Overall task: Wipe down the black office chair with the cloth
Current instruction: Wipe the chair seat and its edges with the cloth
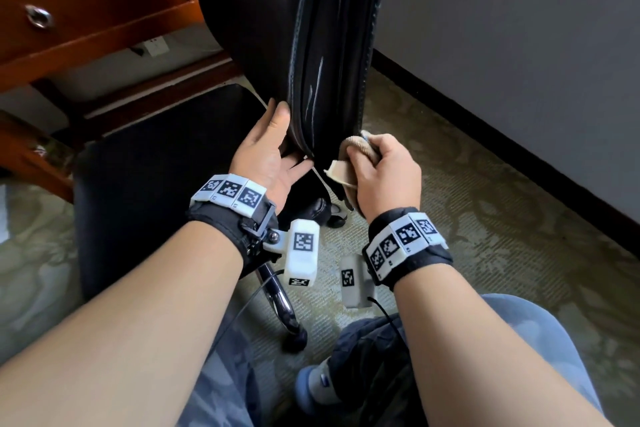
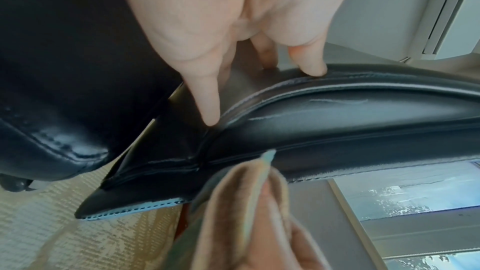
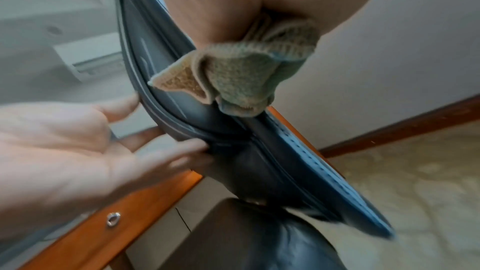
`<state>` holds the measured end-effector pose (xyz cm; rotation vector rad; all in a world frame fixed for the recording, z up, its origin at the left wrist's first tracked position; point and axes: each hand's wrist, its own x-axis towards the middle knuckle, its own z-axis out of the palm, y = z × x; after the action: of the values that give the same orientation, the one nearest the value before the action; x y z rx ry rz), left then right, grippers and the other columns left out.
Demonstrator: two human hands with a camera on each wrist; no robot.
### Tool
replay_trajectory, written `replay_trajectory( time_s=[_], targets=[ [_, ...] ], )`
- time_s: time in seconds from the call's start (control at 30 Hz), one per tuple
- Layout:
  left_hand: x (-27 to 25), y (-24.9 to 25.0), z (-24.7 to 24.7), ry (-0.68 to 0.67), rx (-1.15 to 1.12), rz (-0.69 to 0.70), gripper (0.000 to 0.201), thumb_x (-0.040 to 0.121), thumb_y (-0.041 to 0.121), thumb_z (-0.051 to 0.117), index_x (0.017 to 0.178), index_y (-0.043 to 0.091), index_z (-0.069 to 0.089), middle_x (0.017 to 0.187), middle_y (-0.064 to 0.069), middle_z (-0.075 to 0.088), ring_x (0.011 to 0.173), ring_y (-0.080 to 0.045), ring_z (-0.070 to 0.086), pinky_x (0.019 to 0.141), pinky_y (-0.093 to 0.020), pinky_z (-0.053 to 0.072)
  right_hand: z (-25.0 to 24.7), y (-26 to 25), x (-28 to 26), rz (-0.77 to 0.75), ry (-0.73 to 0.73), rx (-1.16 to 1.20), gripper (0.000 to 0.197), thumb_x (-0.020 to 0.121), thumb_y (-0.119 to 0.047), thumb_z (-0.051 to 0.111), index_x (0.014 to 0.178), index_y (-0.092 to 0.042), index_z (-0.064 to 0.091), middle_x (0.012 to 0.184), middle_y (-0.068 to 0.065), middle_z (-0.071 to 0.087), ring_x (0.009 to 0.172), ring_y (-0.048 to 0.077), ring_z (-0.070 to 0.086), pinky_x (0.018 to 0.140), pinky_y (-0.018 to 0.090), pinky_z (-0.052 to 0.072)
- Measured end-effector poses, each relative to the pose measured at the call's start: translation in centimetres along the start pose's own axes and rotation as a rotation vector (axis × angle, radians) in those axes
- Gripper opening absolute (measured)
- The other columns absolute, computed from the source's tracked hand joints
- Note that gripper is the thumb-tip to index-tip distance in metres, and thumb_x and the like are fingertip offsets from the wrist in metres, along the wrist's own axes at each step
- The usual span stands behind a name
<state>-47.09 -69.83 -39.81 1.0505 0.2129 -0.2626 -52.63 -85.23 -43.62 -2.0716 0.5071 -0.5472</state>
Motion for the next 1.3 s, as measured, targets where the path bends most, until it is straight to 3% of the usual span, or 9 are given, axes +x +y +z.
replay_trajectory(
  time_s=[0.13, 0.27, 0.5, 0.7, 0.8, 0.93, 1.03, 1.13, 1.3],
  targets=[
    [-0.6, 0.3, 0.0, -0.011, 0.001, 0.002, 0.049, 0.096, 0.032, 0.077, 0.140, 0.016, 0.064, 0.128, -0.015, 0.074, 0.113, -0.037, 0.074, 0.103, -0.060, 0.055, 1.2, 3.0, -0.4, 0.132, -0.174, -0.133, 0.026, 0.096, -0.043, 0.062, 0.114, -0.025, 0.069, 0.108, 0.001, 0.070, 0.106, 0.023, 0.063, 0.091, 0.035, 0.051],
    [-0.8, -0.4, -0.2, 0.010, -0.007, -0.005, 0.050, 0.097, 0.035, 0.076, 0.140, 0.013, 0.064, 0.128, -0.017, 0.073, 0.115, -0.036, 0.073, 0.104, -0.057, 0.055, 1.1, 4.3, -1.1, 0.181, -0.236, -0.141, 0.023, 0.097, -0.040, 0.062, 0.112, -0.025, 0.069, 0.109, 0.002, 0.069, 0.106, 0.025, 0.063, 0.087, 0.034, 0.050],
    [-1.0, -0.3, 0.6, 0.031, 0.061, -0.072, 0.048, 0.098, 0.047, 0.070, 0.132, 0.014, 0.068, 0.123, -0.019, 0.075, 0.117, -0.031, 0.073, 0.111, -0.044, 0.052, -0.4, 0.1, -0.1, 0.034, -0.069, 0.015, 0.025, 0.098, -0.041, 0.062, 0.115, -0.023, 0.068, 0.109, -0.002, 0.064, 0.099, 0.014, 0.056, 0.083, 0.026, 0.039],
    [0.7, -1.2, -1.0, -0.054, 0.083, -0.045, 0.052, 0.100, 0.041, 0.070, 0.140, 0.009, 0.062, 0.130, -0.019, 0.072, 0.120, -0.033, 0.071, 0.109, -0.044, 0.054, 0.9, -0.6, 1.3, 0.069, 0.008, 0.010, 0.021, 0.098, -0.039, 0.062, 0.112, -0.026, 0.069, 0.108, -0.004, 0.067, 0.095, 0.010, 0.055, 0.082, 0.023, 0.038],
    [1.4, -2.0, -1.6, -0.059, 0.049, -0.052, 0.056, 0.097, 0.040, 0.074, 0.139, 0.006, 0.060, 0.130, -0.024, 0.070, 0.118, -0.036, 0.072, 0.108, -0.046, 0.055, 0.9, -0.1, 1.6, 0.052, 0.026, -0.007, 0.022, 0.097, -0.040, 0.063, 0.114, -0.027, 0.069, 0.108, -0.005, 0.067, 0.099, 0.010, 0.059, 0.085, 0.023, 0.042],
    [2.9, -3.0, -1.5, -0.041, 0.024, -0.061, 0.069, 0.093, 0.046, 0.076, 0.145, 0.005, 0.054, 0.138, -0.032, 0.061, 0.121, -0.040, 0.069, 0.102, -0.049, 0.058, 1.5, 1.5, 1.7, 0.029, 0.018, -0.047, 0.028, 0.097, -0.038, 0.064, 0.122, -0.025, 0.067, 0.112, -0.006, 0.065, 0.098, 0.005, 0.054, 0.084, 0.020, 0.038],
    [4.0, -4.1, -2.3, -0.057, 0.029, -0.079, 0.079, 0.093, 0.053, 0.070, 0.152, 0.005, 0.048, 0.144, -0.029, 0.057, 0.125, -0.039, 0.066, 0.100, -0.047, 0.059, 2.6, 3.6, 1.9, 0.035, 0.000, -0.101, 0.029, 0.098, -0.038, 0.064, 0.123, -0.023, 0.067, 0.114, -0.004, 0.065, 0.098, 0.005, 0.054, 0.082, 0.018, 0.034],
    [4.4, -4.9, -3.5, -0.051, 0.018, -0.085, 0.071, 0.099, 0.052, 0.064, 0.149, 0.004, 0.050, 0.142, -0.027, 0.060, 0.125, -0.035, 0.068, 0.102, -0.046, 0.059, 2.7, 4.5, 2.3, 0.061, 0.005, -0.065, 0.027, 0.095, -0.039, 0.067, 0.119, -0.026, 0.070, 0.109, -0.008, 0.070, 0.105, 0.009, 0.062, 0.086, 0.019, 0.041],
    [5.3, -3.7, -2.2, -0.057, -0.023, -0.021, 0.062, 0.102, 0.046, 0.065, 0.146, 0.004, 0.054, 0.141, -0.018, 0.065, 0.125, -0.037, 0.068, 0.106, -0.053, 0.055, 2.1, 4.2, 2.8, -0.035, 0.078, -0.026, 0.023, 0.092, -0.036, 0.072, 0.113, -0.026, 0.072, 0.107, -0.012, 0.070, 0.102, 0.001, 0.062, 0.091, 0.014, 0.045]
  ],
)
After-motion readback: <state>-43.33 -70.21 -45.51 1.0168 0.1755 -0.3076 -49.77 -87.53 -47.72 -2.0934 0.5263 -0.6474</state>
